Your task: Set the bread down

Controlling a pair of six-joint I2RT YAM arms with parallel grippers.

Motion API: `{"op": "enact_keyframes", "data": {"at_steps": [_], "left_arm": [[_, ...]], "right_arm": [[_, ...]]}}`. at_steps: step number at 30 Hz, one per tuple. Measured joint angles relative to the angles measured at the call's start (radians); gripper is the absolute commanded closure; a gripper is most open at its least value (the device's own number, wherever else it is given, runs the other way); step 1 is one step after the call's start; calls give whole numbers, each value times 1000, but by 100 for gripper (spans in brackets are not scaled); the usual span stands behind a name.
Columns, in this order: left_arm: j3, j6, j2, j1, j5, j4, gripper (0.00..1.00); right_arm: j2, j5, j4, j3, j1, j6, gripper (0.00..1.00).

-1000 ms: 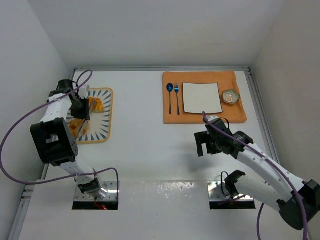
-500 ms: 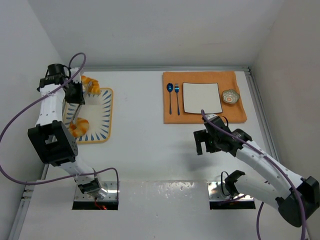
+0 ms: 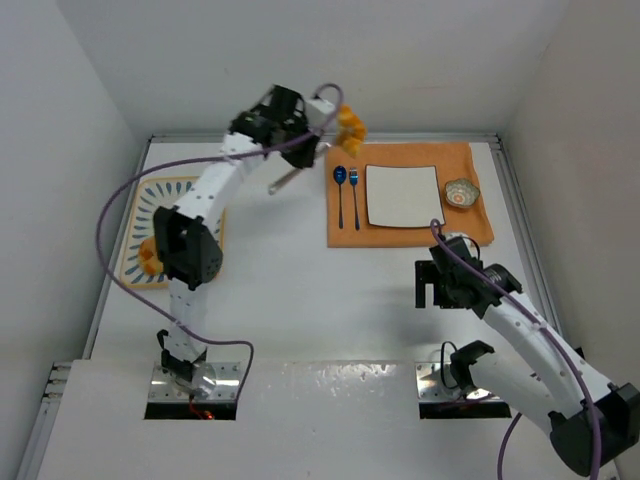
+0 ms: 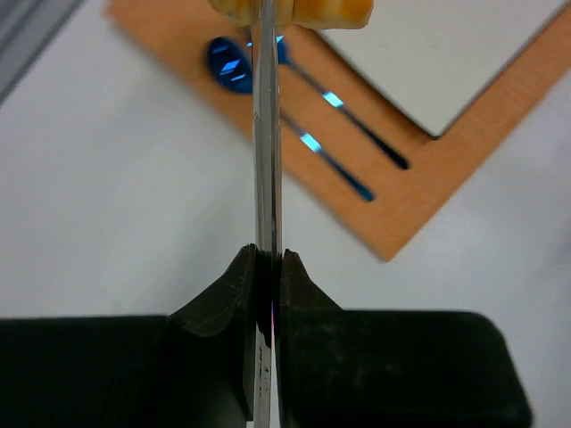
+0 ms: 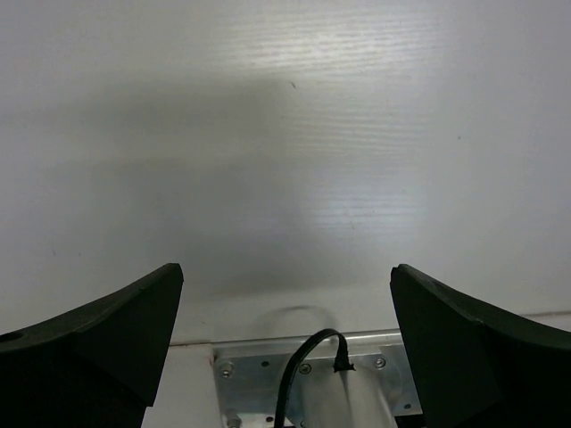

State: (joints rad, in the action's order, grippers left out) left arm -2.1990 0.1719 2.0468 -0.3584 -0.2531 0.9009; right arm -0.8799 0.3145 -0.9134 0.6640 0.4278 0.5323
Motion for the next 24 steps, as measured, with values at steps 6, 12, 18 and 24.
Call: {"op": "enact_keyframes", "data": {"at_steps": [6, 12, 18, 24], "left_arm": [[-1, -33, 200, -248, 29, -175, 100], [-3, -89, 327, -317, 73, -296, 100], [4, -112, 373, -317, 108, -327, 100], [6, -127, 373, -327, 122, -345, 63]], "right_arm": [[45, -8, -50, -68, -2, 1, 0], [18, -2, -97, -58, -3, -16, 0], [34, 16, -110, -52, -4, -27, 0], [31, 18, -109, -52, -7, -27, 0]]}}
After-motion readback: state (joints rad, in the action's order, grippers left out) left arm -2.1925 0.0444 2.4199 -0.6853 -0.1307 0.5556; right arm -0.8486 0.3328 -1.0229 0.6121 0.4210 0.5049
